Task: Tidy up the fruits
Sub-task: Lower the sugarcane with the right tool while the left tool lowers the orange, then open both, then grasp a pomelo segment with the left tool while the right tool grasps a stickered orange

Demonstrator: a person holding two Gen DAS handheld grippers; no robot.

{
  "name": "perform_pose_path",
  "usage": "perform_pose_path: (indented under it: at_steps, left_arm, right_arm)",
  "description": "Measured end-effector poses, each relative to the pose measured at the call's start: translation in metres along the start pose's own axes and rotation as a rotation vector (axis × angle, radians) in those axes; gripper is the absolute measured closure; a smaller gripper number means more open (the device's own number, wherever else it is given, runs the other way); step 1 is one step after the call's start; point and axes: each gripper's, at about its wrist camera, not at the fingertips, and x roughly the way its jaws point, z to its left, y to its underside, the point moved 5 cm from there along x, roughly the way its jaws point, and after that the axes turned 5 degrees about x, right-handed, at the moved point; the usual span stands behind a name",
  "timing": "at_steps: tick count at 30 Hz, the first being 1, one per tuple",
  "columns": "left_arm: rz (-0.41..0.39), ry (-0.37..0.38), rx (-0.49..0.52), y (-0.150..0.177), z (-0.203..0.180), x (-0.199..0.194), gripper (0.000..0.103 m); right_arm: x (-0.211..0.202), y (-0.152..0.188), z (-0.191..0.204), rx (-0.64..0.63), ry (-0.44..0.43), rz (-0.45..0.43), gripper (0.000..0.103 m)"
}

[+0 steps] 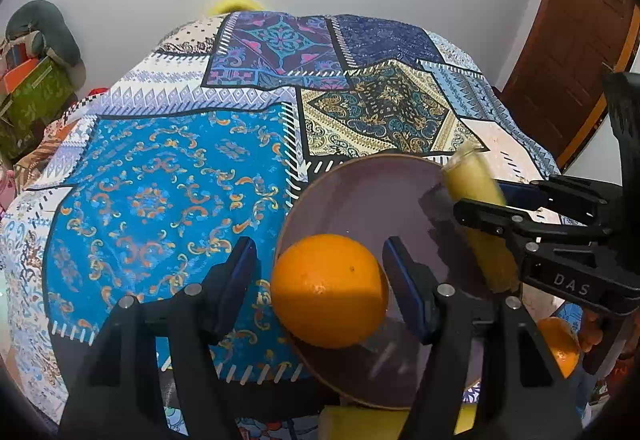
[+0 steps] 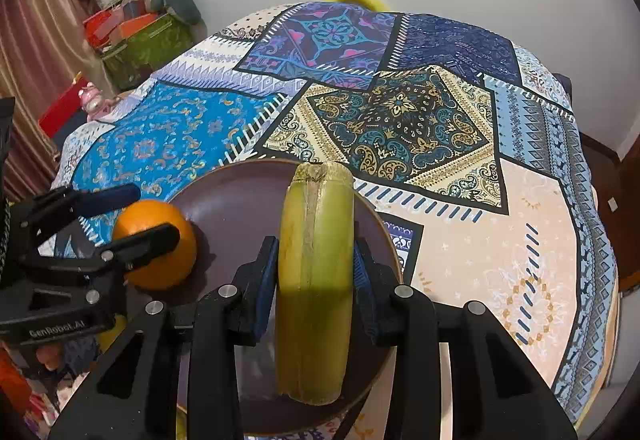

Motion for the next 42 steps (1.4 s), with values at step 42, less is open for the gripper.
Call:
perform_pose_path:
  at_steps: [42]
  left_arm:
    - [0.036,-0.019,0.016,0.115,-0.044,-0.127,0.034]
  right_arm:
    - [-0.153,0.115,0.031,0.077,-0.008,-0.226,0.045]
